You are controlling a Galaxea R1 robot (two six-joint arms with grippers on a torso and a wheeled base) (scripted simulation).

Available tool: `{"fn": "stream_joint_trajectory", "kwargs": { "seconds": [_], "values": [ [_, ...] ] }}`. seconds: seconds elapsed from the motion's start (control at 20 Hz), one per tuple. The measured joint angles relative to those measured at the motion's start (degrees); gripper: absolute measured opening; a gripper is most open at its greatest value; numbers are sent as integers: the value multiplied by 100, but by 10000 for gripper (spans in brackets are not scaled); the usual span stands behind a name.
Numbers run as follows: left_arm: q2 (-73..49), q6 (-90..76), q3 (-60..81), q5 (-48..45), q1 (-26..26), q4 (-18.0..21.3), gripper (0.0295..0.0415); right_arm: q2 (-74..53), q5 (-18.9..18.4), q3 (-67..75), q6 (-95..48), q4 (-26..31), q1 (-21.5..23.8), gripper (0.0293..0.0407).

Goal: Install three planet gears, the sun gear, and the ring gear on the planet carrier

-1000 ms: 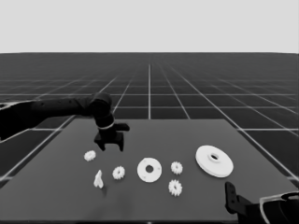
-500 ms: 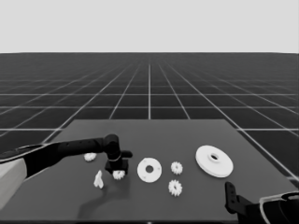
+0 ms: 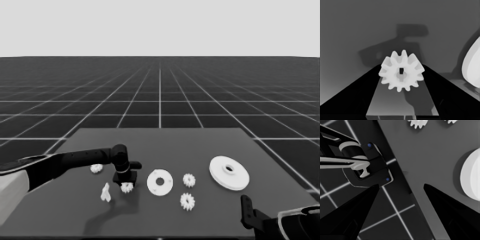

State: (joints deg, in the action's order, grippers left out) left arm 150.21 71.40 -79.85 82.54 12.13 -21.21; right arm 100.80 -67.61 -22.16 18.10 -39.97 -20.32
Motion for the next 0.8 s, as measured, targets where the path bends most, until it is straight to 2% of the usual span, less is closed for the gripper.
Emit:
{"fn": "stream_joint_trajectory", "kwargs": {
  "seconds": [0.05,0.1,0.15,0.2,0.25,0.35,0.55,0.65,0.8],
  "values": [
    [1,0,-2,-1,3,-2,312,0,0,0,0,0,0,385],
    [-293,443,879,498,-677,791,312,0,0,0,0,0,0,385],
    [-373,615,1157,663,-1439,1418,312,0,0,0,0,0,0,385],
    [-368,629,1166,718,-1903,1821,312,0,0,0,0,0,0,385],
    [-351,603,1116,746,-2167,2057,312,0,0,0,0,0,0,385],
    [-325,555,1033,776,-2396,2273,312,0,0,0,0,0,0,385],
    [-310,524,982,793,-2490,2371,312,0,0,0,0,0,0,385],
    [940,1603,761,756,-2502,2391,312,0,0,0,0,0,0,385],
    [1623,1844,382,743,-2509,2399,312,0,0,0,0,0,0,385]
  ]
}}
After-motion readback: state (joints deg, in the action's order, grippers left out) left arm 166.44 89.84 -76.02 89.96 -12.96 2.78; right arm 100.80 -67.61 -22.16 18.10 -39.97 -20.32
